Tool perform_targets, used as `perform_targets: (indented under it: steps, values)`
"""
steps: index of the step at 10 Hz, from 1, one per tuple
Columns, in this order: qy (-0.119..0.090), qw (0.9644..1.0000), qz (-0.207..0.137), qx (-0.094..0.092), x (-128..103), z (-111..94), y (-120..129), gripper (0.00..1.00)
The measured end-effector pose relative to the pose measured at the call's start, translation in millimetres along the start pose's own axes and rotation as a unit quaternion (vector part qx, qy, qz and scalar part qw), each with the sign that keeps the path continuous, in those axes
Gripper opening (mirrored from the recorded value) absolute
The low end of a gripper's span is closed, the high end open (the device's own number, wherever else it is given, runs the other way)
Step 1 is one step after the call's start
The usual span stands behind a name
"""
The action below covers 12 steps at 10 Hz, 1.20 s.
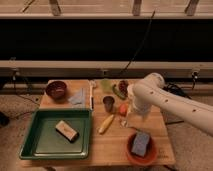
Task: Place apple in metal cup
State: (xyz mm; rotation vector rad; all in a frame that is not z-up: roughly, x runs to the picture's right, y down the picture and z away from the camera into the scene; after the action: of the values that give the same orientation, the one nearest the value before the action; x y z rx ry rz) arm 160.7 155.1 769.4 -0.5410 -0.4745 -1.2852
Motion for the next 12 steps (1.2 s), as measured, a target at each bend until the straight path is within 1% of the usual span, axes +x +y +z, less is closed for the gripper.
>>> perform_targets:
  steps: [1,2,3,4,5,7,12]
  values:
    - [-0.003,1.0000,-0.006,-0.003,10,6,-7,0.52]
    - [-0.002,0.9999,-0.009,-0.004,22,9,-13,0.56]
    - [-0.002,0.9999,-0.009,-0.003,31,11,-17,0.64]
    - [-0.001,1.0000,-0.009,-0.003,40,11,-19,0.74]
    - [0.000,0.9999,-0.010,-0.003,44,11,-20,0.80]
    - [-0.003,0.9999,-0.009,-0.005,47,16,-19,0.80]
    - [-0.013,0.9998,-0.002,-0.016,63,39,-16,0.80]
